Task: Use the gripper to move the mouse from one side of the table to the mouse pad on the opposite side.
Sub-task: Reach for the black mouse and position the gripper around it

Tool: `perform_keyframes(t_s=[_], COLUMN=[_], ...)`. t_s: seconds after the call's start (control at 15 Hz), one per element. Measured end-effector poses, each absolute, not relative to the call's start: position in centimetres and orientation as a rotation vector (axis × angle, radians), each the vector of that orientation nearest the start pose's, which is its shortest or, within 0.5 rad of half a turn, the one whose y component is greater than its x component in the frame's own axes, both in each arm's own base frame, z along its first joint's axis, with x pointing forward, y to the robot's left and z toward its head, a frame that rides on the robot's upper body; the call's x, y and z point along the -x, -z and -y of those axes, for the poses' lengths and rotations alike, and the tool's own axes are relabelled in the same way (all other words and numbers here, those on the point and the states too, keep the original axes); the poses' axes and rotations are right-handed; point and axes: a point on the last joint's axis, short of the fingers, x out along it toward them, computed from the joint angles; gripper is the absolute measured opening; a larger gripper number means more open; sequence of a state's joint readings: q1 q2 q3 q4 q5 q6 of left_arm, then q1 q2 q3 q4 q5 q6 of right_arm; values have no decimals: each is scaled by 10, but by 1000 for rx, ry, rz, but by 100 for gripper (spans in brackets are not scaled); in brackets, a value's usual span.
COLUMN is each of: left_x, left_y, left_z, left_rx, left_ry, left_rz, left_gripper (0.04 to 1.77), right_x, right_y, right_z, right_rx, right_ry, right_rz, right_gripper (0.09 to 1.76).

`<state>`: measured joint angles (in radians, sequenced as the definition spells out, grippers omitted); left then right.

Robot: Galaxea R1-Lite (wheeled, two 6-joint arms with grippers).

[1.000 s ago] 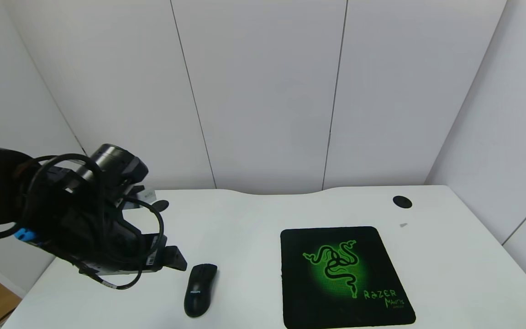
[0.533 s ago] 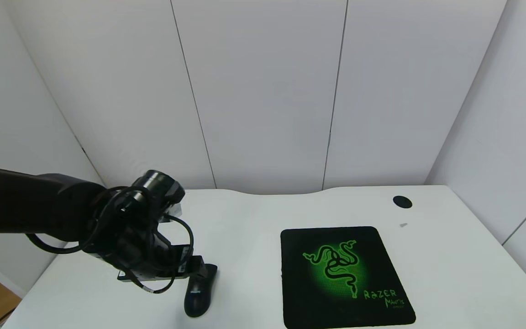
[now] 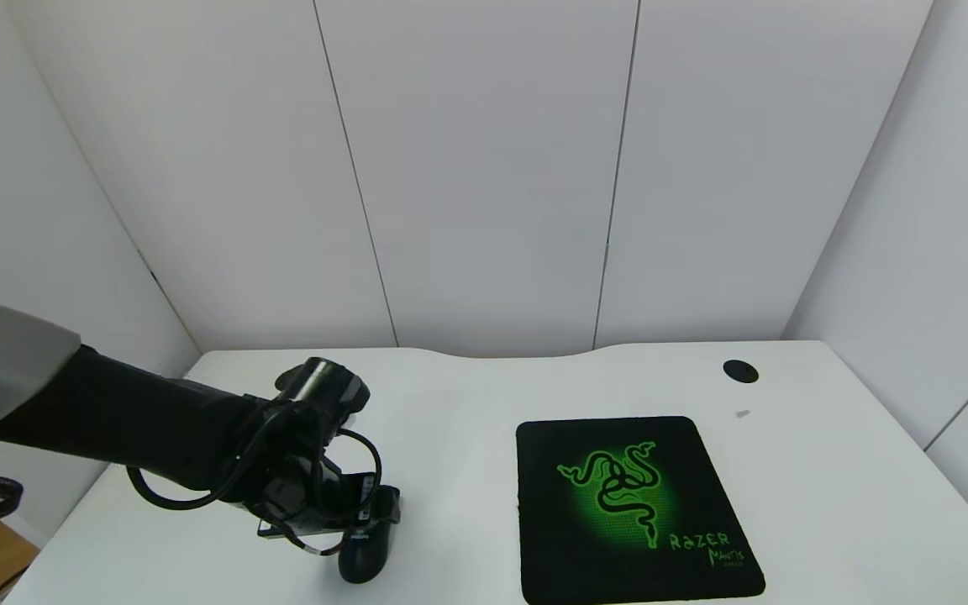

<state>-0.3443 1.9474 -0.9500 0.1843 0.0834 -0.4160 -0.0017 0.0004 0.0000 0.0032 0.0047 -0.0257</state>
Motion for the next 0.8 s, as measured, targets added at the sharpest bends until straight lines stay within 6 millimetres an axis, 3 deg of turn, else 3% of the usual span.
perform_keyframes(t_s=[0.27, 0.8], left_x=[-294, -295], left_y=[-62, -53], left_z=[103, 106], left_rx=[100, 90], left_ry=[-32, -35], left_rz=[-1180, -1203], left_gripper=[172, 172], right_x=[23, 23], right_y=[-75, -75], right_z=[0, 0], right_rx=[26, 26], right_ry=[-3, -4], right_rz=[-4, -4], right_gripper=[171, 171])
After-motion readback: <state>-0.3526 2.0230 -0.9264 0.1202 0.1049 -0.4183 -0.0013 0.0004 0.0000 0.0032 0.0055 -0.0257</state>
